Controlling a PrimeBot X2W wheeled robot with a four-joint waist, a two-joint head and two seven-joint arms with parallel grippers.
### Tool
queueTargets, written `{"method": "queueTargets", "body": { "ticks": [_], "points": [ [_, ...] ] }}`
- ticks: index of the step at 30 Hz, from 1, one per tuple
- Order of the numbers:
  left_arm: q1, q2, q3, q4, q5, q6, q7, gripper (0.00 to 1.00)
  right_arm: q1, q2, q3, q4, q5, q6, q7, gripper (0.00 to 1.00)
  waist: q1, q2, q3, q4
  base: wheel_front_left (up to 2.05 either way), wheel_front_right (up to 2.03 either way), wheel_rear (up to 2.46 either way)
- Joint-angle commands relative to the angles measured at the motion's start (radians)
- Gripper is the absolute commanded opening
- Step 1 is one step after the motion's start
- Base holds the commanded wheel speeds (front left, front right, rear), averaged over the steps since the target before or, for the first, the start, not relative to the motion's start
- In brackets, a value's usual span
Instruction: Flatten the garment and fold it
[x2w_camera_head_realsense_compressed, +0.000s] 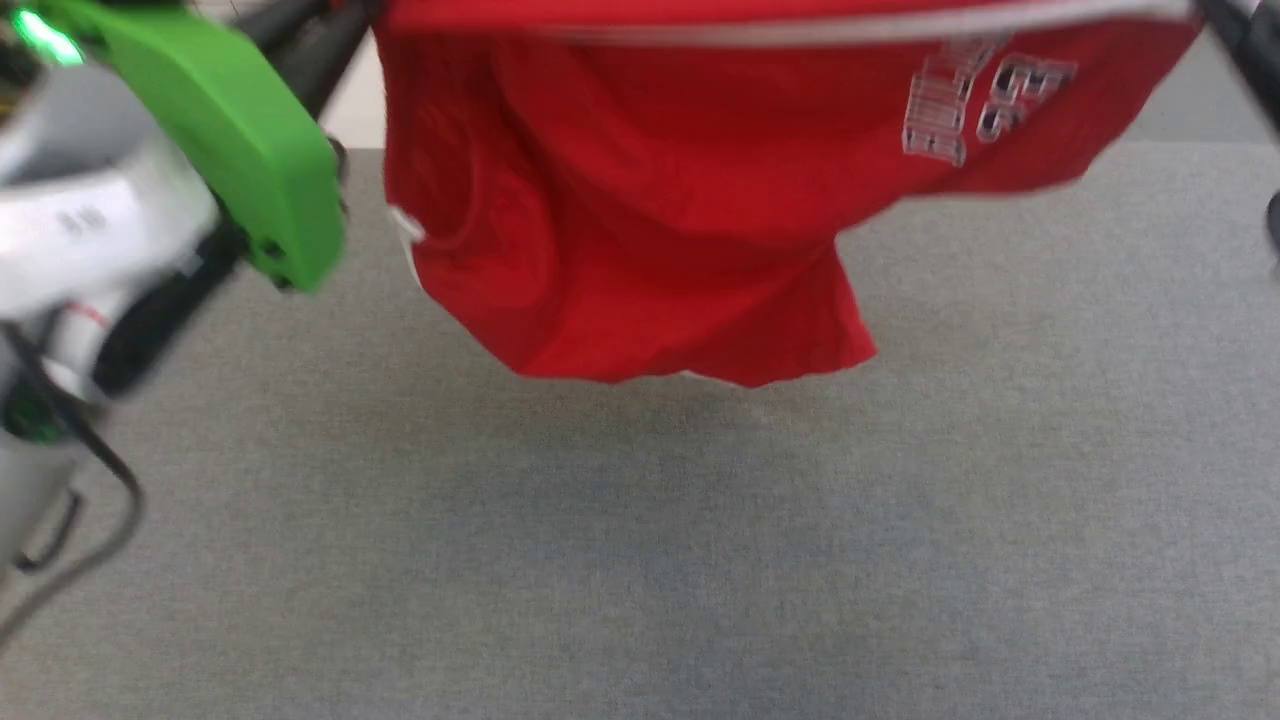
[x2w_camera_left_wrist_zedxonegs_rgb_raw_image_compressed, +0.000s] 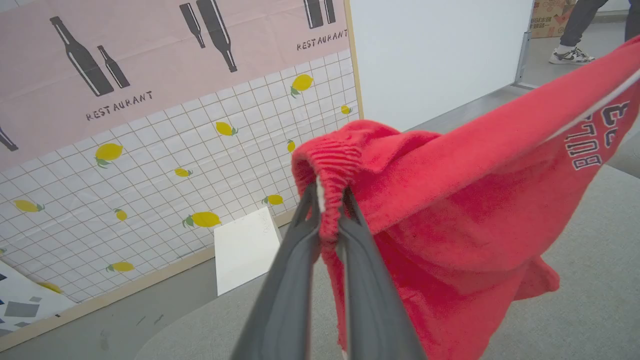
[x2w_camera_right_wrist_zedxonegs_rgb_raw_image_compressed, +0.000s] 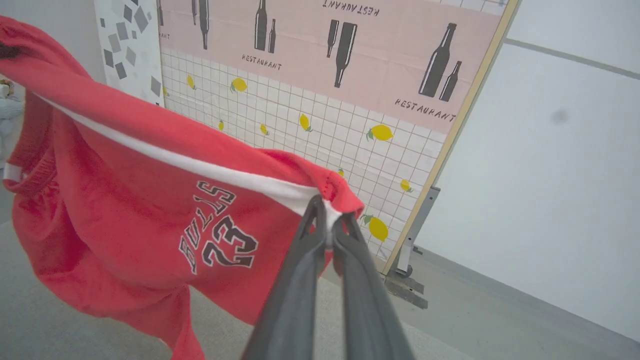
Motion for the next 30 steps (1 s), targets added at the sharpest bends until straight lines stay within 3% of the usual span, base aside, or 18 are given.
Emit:
{"method": "queueTargets", "body": {
  "ticks": [1,8,14,22,30],
  "points": [
    [-0.048,0.014,0.010,0.014,-0.006,-0.015,0.016,0.00,-0.052,-0.014,0.012,0.007,0.011,-0.002,0.006,0.00,0.0000,-0.0001,0.040,-0.014,0.00,0.00,0.00],
    [-0.270,-0.023,0.022,0.167,-0.050,-0.101,0.120,0.00,-0.351,-0.083,0.137,0.152,0.047,-0.002,-0.011,0.00,0.0000,-0.0001,0.192,-0.039,0.00,0.00,0.00],
    [-0.502,-0.095,0.007,0.364,-0.013,-0.171,0.154,0.00,-0.645,-0.119,0.306,0.343,0.022,-0.002,-0.128,0.00,0.0000,-0.0001,0.337,-0.065,0.00,0.00,0.00],
    [-0.742,-0.203,-0.002,0.619,0.073,-0.204,0.083,0.00,-0.944,-0.056,0.439,0.639,-0.032,-0.002,-0.347,0.00,0.0000,-0.0001,0.461,-0.090,0.00,0.00,0.00],
    [-0.755,-0.281,-0.016,0.796,0.106,-0.201,-0.042,0.00,-0.991,0.014,0.555,0.848,-0.024,-0.002,-0.453,0.00,0.0000,-0.0001,0.501,-0.083,0.00,0.00,0.00]
  ]
}}
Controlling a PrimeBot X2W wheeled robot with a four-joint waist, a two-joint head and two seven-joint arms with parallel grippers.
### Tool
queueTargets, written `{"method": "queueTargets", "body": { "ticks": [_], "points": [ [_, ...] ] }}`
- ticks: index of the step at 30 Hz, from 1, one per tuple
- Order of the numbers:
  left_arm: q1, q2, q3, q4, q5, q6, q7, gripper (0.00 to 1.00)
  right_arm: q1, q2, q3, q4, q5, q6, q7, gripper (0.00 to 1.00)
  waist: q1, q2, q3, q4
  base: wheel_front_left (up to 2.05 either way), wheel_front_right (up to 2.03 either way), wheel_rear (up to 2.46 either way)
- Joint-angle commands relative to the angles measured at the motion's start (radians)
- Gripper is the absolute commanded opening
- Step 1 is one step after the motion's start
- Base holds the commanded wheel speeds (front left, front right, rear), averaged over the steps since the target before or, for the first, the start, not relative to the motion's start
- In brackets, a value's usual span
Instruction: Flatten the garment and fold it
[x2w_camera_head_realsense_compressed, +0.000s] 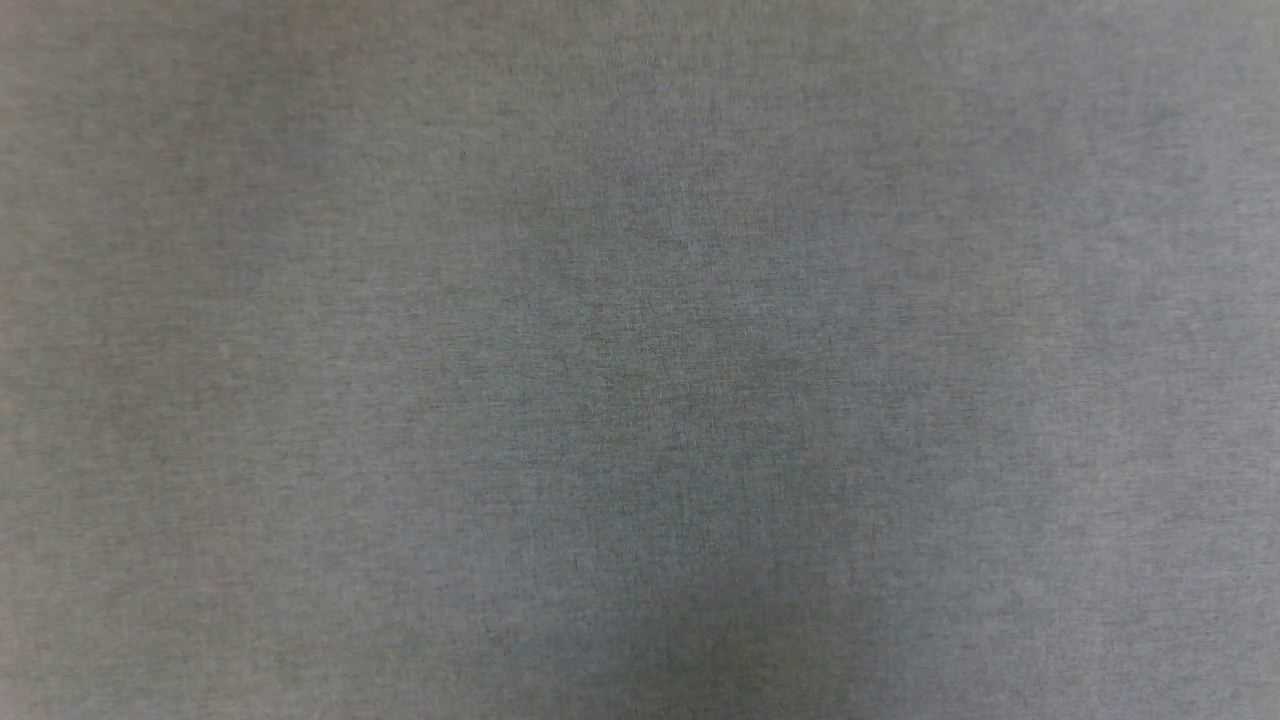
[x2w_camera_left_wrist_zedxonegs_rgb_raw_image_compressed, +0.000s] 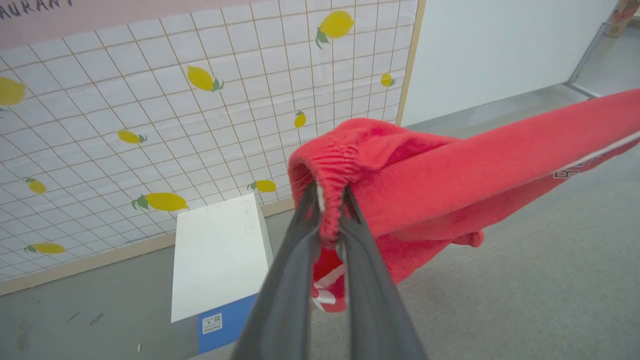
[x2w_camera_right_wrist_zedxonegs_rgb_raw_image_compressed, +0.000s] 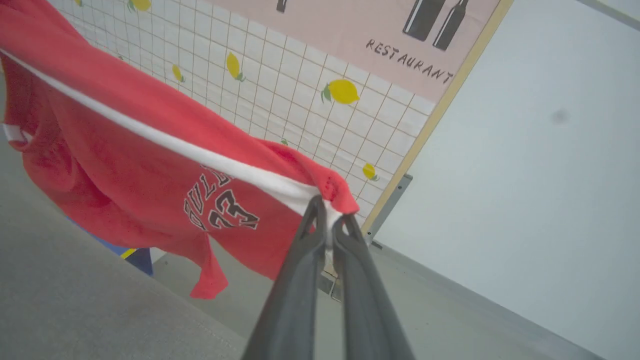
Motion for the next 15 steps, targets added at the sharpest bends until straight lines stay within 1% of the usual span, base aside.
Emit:
{"method": "queueTargets", "body": {
  "ticks": [1,4,8,12,15],
  "points": [
    [0.031,-0.009,-0.006,0.019,0.015,0.007,-0.020,0.00,0.013,0.005,0.019,0.023,0.010,-0.002,-0.013,0.00,-0.0003,-0.0001,0.026,-0.002,0.00,0.00,0.00],
    [0.100,-0.028,-0.021,0.047,0.012,0.017,-0.048,0.00,0.048,0.009,0.071,0.054,0.020,-0.002,-0.020,0.00,-0.0003,-0.0001,0.029,0.008,0.00,0.00,0.00],
    [0.238,-0.054,-0.045,0.061,0.000,0.041,-0.088,0.00,0.124,0.007,0.132,0.087,0.033,-0.002,-0.033,0.00,-0.0003,-0.0001,0.007,0.026,0.00,0.00,0.00],
    [0.402,-0.065,-0.075,0.043,-0.012,0.065,-0.122,0.00,0.222,-0.005,0.193,0.100,0.050,-0.002,-0.033,0.00,-0.0003,-0.0001,-0.037,0.039,0.00,0.00,0.00],
    [0.535,-0.067,-0.102,0.011,-0.024,0.080,-0.139,0.00,0.309,-0.029,0.248,0.095,0.074,-0.002,-0.012,0.00,-0.0003,-0.0001,-0.085,0.049,0.00,0.00,0.00]
  ]
}}
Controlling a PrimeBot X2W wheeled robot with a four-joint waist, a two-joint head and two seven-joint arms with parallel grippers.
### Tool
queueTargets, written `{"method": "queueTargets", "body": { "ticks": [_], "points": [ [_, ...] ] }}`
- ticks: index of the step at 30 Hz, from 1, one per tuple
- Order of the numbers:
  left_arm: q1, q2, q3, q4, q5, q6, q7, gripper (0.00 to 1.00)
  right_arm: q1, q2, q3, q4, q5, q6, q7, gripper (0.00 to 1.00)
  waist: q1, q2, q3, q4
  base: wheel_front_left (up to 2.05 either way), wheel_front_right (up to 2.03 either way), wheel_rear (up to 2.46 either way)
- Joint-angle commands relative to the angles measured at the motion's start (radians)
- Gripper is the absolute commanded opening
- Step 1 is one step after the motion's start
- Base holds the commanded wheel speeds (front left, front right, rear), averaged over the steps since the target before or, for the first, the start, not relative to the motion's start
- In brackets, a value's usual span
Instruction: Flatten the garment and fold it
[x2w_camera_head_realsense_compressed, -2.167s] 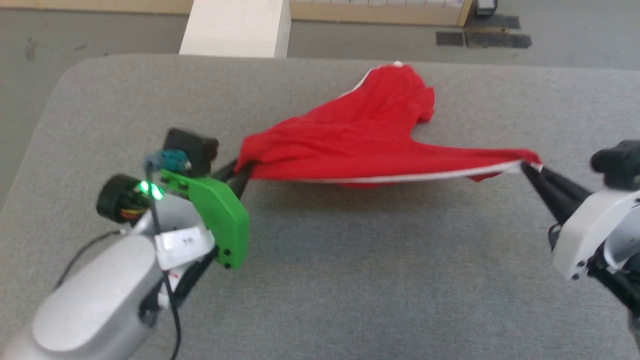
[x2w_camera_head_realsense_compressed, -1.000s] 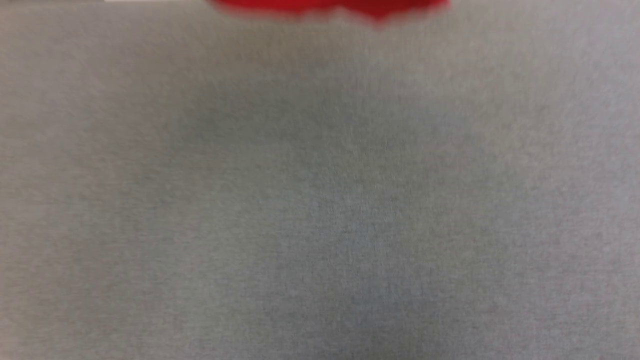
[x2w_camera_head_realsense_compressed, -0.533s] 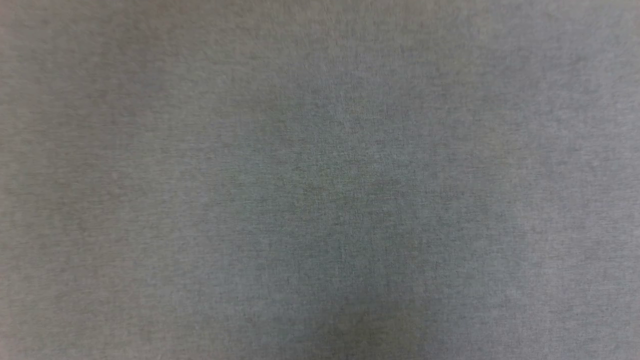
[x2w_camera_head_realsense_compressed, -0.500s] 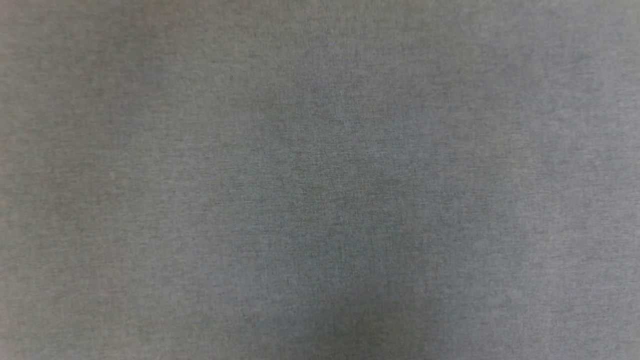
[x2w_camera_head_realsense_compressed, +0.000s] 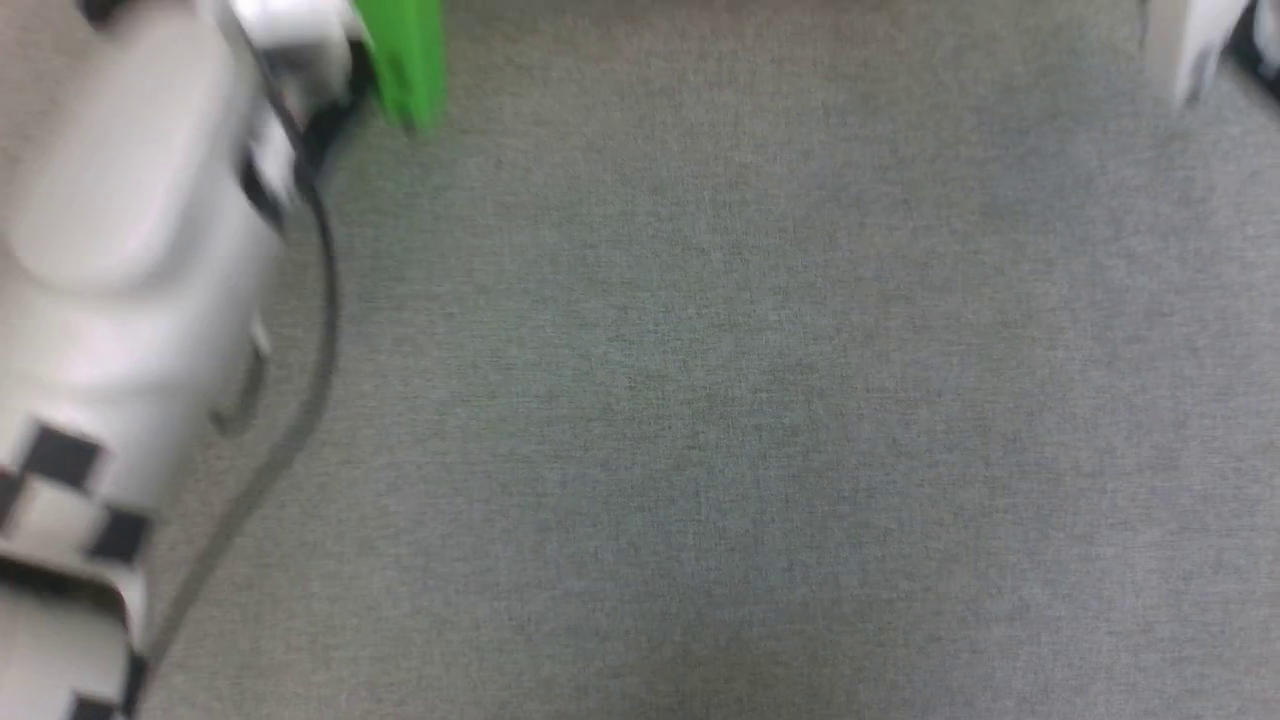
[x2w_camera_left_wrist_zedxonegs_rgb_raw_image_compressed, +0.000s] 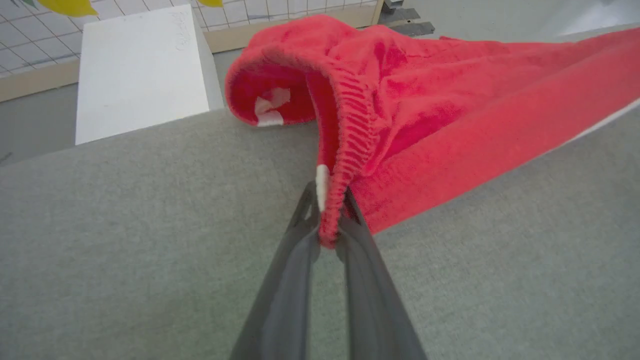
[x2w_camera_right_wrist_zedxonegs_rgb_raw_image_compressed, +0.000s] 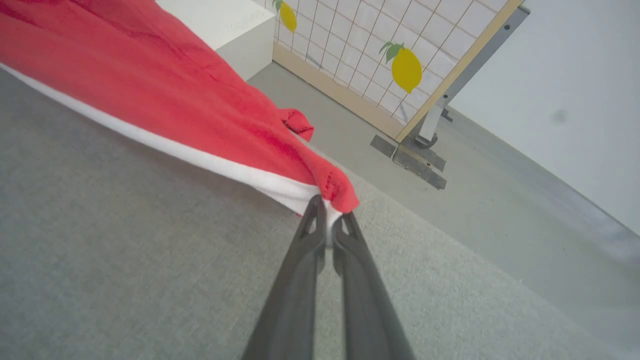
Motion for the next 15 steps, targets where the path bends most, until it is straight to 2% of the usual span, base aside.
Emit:
{"method": "queueTargets", "body": {
  "ticks": [1,8,15],
  "points": [
    [0.060,0.001,-0.007,-0.015,-0.011,0.016,-0.009,0.00,0.046,-0.018,0.017,-0.003,0.018,-0.002,0.011,0.00,-0.0001,0.0000,-0.061,0.019,0.00,0.00,0.00],
    [0.331,0.034,-0.065,-0.137,-0.038,0.060,-0.009,0.00,0.254,-0.113,0.117,-0.078,0.109,-0.002,0.090,0.00,-0.0001,0.0000,-0.192,0.028,0.00,0.00,0.00],
    [0.500,0.084,-0.092,-0.267,-0.055,0.112,-0.001,0.00,0.417,-0.210,0.168,-0.198,0.209,-0.002,0.202,0.00,-0.0001,0.0000,-0.289,0.026,0.00,0.00,0.00]
  ]
}}
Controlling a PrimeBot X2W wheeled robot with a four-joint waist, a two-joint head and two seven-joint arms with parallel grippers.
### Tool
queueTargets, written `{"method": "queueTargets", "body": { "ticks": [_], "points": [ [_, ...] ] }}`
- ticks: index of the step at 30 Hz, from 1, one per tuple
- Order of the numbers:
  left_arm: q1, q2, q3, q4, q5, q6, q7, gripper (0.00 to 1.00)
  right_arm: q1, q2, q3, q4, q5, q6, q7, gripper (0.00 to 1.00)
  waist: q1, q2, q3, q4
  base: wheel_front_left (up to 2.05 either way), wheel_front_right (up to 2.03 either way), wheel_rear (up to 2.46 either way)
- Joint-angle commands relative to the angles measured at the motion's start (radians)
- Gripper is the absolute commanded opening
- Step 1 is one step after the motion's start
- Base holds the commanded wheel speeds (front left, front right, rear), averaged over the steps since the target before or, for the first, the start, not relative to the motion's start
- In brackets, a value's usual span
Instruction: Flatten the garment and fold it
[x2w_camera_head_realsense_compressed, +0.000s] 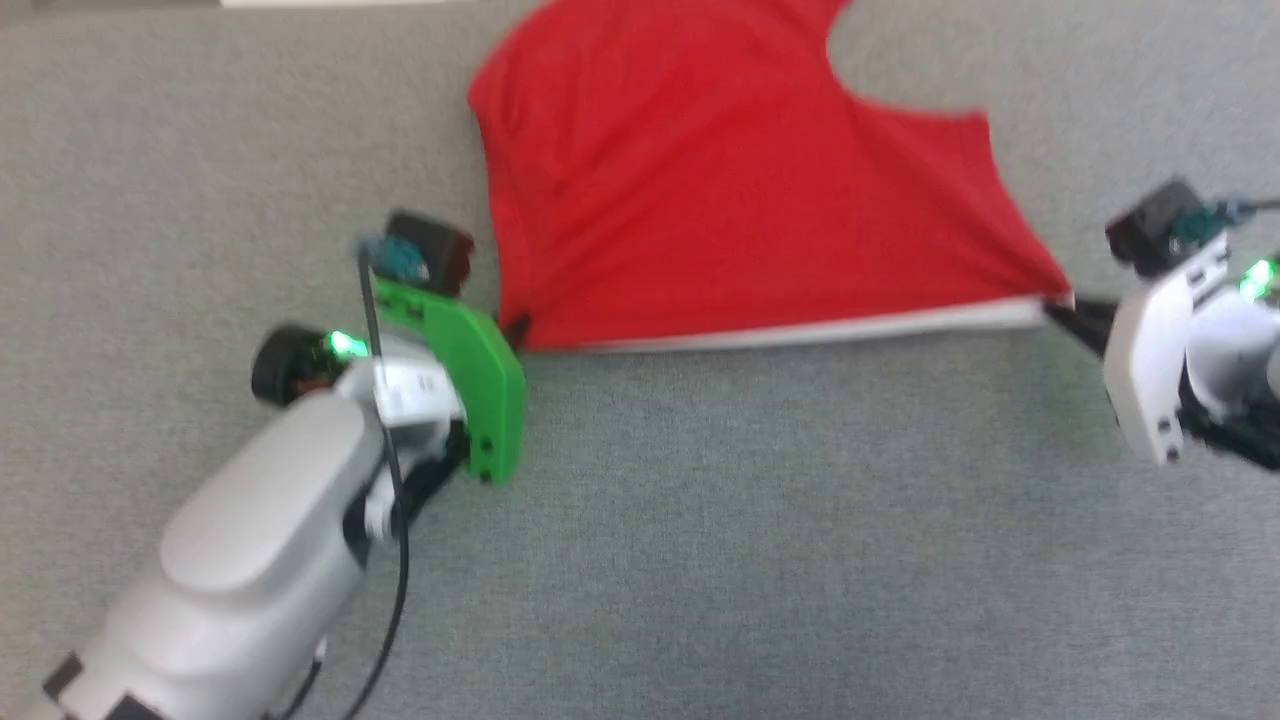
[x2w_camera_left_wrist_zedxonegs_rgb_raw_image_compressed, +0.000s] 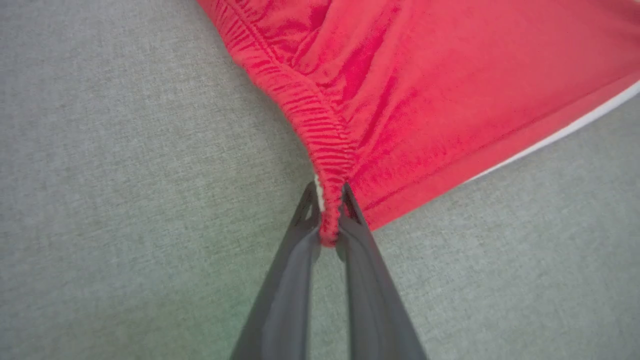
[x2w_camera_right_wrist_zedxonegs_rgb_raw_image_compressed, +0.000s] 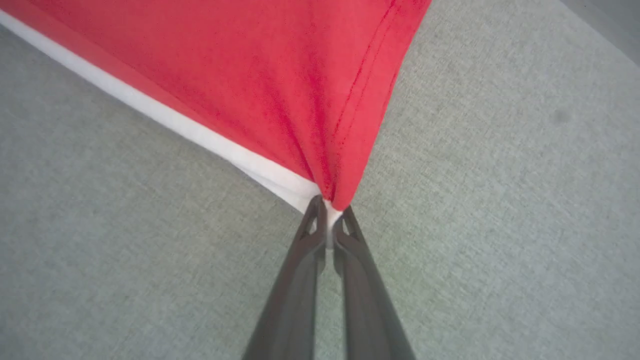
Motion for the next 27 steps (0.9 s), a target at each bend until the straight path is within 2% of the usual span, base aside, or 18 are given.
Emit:
{"method": "queueTargets", "body": {
  "ticks": [1,9,17,20,24,27],
  "points": [
    [0.039,0.025,-0.005,-0.019,-0.001,0.016,0.005,0.00,0.036,-0.032,0.000,-0.012,0.018,-0.002,0.021,0.00,0.0001,-0.0001,-0.081,0.005,0.00,0.00,0.00],
    [0.194,0.069,-0.031,-0.157,-0.021,0.080,0.014,0.00,0.191,-0.128,-0.016,-0.139,0.084,-0.002,0.126,0.00,0.0001,-0.0001,-0.163,0.011,0.00,0.00,0.00],
    [0.387,0.125,-0.060,-0.325,-0.063,0.150,0.025,0.00,0.383,-0.231,-0.084,-0.249,0.159,-0.002,0.227,0.00,0.0001,-0.0001,-0.219,0.016,0.00,0.00,0.00],
    [0.447,0.143,-0.067,-0.387,-0.073,0.186,0.027,0.00,0.463,-0.262,-0.116,-0.290,0.174,-0.002,0.256,0.00,0.0001,-0.0001,-0.225,0.020,0.00,0.00,0.00],
    [0.495,0.158,-0.096,-0.444,-0.069,0.210,0.043,0.00,0.551,-0.292,-0.175,-0.335,0.179,-0.002,0.278,0.00,0.0001,-0.0001,-0.223,0.028,0.00,0.00,0.00],
    [0.499,0.161,-0.105,-0.462,-0.058,0.219,0.046,0.00,0.574,-0.292,-0.246,-0.359,0.157,-0.002,0.251,0.00,0.0001,-0.0001,-0.212,0.036,0.00,0.00,0.00]
  ]
}}
